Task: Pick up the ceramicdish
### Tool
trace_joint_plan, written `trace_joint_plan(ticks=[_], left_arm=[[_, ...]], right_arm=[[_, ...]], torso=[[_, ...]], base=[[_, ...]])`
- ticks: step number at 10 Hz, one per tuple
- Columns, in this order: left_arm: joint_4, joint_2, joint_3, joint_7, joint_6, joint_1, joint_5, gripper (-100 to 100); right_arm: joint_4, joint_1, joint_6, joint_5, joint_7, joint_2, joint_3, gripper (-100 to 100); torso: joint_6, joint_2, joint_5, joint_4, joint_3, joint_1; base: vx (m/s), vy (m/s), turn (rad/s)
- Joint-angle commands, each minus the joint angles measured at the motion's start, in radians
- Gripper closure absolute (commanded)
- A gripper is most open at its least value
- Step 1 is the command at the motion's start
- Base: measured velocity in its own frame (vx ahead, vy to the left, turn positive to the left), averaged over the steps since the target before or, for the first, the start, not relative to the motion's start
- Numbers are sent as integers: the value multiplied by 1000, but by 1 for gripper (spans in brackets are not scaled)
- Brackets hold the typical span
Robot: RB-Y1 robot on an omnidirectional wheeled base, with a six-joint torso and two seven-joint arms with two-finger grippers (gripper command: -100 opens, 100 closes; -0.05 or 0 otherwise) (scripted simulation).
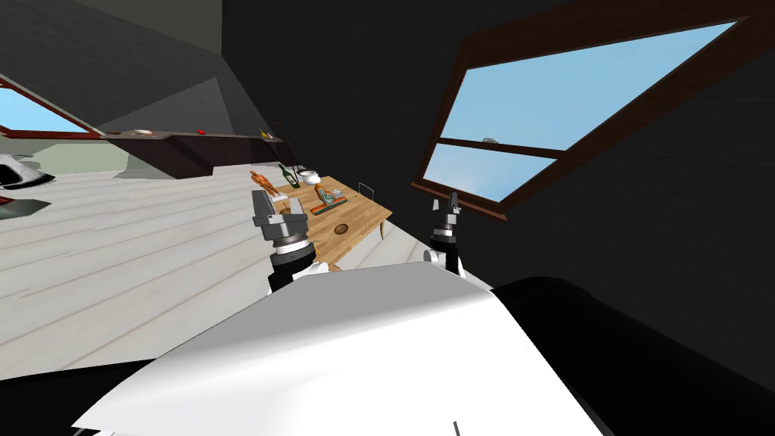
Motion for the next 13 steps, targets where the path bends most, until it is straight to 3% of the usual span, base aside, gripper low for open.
trace_joint_plan(ticks=[1,4,7,13], left_arm=[[10,37,3,3,12,-6,3,-100],[49,112,13,15,59,-32,15,-100],[108,163,29,35,138,-73,35,-100],[236,201,65,81,316,-167,85,-100]], right_arm=[[0,0,0,0,0,0,0,0],[0,0,0,0,0,0,0,0],[0,0,0,0,0,0,0,0],[0,0,0,0,0,0,0,0]], torso=[[0,0,0,0,0,0],[0,-1,0,0,0,-1],[0,-1,0,0,-1,-2],[0,-2,-1,0,-1,-3]], base=[[2,-6,-12],[9,-18,-19],[18,-33,-35],[23,-51,-41]])
